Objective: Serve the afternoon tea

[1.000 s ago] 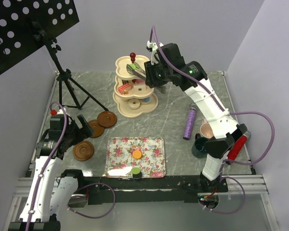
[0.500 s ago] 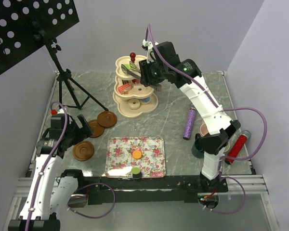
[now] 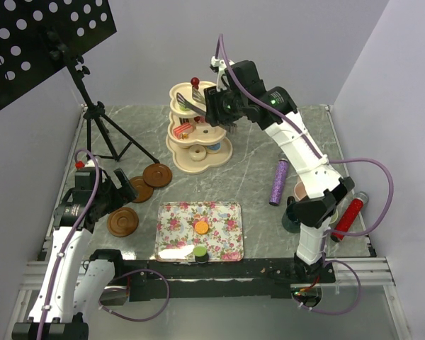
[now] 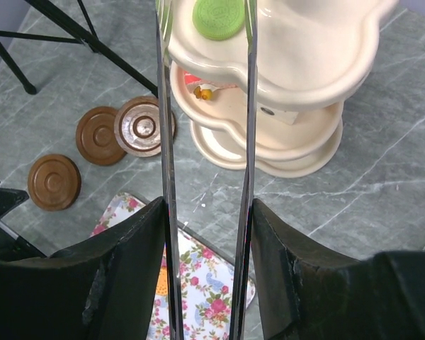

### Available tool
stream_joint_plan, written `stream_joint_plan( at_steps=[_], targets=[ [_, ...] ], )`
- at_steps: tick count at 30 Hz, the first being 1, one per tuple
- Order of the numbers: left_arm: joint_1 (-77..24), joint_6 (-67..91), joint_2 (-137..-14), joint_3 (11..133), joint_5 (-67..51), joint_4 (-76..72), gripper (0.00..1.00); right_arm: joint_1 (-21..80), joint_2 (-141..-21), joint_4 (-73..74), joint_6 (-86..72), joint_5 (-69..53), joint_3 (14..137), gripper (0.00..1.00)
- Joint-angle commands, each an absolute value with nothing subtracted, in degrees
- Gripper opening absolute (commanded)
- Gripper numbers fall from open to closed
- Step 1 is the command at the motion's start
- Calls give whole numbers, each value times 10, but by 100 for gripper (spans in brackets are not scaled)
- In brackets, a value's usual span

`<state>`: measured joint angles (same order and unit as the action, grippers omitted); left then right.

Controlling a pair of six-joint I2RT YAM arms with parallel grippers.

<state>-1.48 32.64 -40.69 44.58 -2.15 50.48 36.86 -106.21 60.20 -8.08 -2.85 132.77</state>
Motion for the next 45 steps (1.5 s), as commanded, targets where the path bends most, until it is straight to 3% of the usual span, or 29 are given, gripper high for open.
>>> stream_joint_plan(
  at_steps=[1, 8, 13, 18, 22, 31, 45],
  targets=[
    [-12, 330, -396, 449, -27, 497, 100, 368, -1014, 564, -85, -32, 1338, 55],
    [-11, 327, -394, 448, -31, 496, 100, 422, -907, 572, -59, -2, 1240, 55],
    [-11, 326, -391, 447, -33, 494, 100, 513, -790, 547, -74, 64, 1013, 55],
    [-12, 324, -390, 448, -35, 494, 100, 569, -683, 512, -165, 52, 792, 55],
    [-12, 327, -386, 448, -33, 493, 100, 609, -650, 508, -205, 48, 693, 57],
    [-11, 324, -386, 447, -37, 493, 100, 672, -643, 505, -223, 67, 602, 64],
    [-12, 326, -377, 447, -35, 492, 100, 741, -670, 508, -238, 111, 586, 59]
  ],
)
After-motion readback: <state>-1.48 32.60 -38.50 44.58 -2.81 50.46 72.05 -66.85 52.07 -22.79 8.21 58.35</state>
